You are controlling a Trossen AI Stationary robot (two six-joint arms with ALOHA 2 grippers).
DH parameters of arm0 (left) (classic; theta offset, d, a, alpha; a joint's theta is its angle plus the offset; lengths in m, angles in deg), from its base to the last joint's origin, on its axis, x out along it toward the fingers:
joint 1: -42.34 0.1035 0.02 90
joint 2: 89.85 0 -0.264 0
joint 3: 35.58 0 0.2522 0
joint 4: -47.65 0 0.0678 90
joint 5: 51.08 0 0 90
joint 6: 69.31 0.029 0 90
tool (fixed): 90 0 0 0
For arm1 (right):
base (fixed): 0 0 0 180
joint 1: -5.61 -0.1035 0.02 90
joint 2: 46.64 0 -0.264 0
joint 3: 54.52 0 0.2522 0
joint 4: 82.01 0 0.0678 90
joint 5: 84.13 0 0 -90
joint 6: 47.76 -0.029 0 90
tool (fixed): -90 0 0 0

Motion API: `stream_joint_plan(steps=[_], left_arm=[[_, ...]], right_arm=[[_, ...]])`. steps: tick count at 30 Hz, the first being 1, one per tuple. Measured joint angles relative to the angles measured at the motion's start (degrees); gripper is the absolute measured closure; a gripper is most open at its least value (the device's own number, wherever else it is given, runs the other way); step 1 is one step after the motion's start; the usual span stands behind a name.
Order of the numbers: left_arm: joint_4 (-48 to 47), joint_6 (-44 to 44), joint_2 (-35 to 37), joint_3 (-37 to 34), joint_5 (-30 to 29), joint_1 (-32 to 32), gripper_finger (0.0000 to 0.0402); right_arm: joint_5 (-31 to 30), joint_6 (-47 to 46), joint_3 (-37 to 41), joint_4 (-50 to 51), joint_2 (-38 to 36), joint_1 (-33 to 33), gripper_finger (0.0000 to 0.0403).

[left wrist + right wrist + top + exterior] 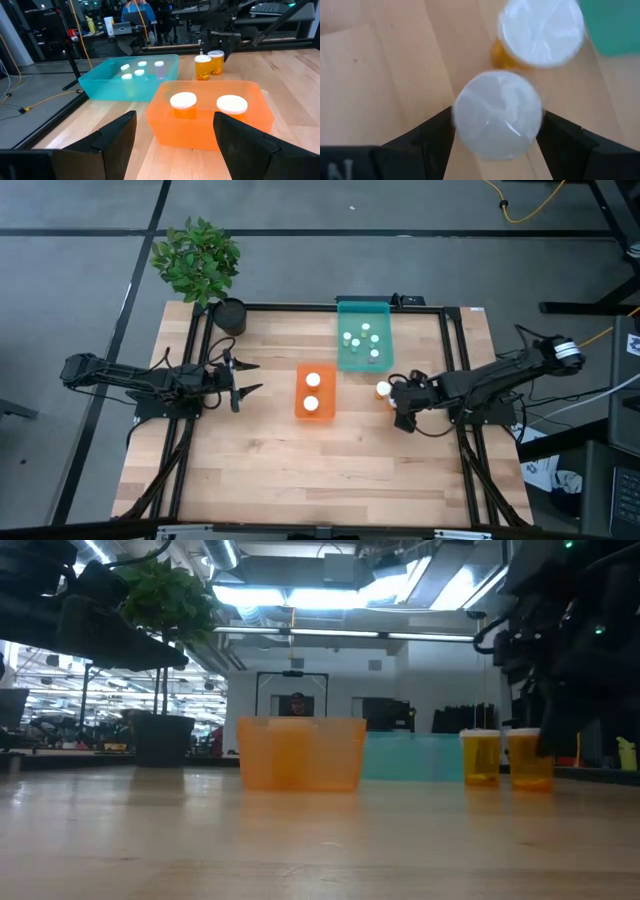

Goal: Pick and place medicine bottles into bin by pill shape (circle, oval)
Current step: Put the orange capsule bottle into the orange bin

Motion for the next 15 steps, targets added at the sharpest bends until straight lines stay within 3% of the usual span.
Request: stream_joint_plan(steps=[15], left_arm=[[0.00,-0.02,0.00,-0.02,0.00,0.00,0.0145]], right_arm=[[-0.04,4.66,0.00,-7.10,6.43,3.22,0.0143]])
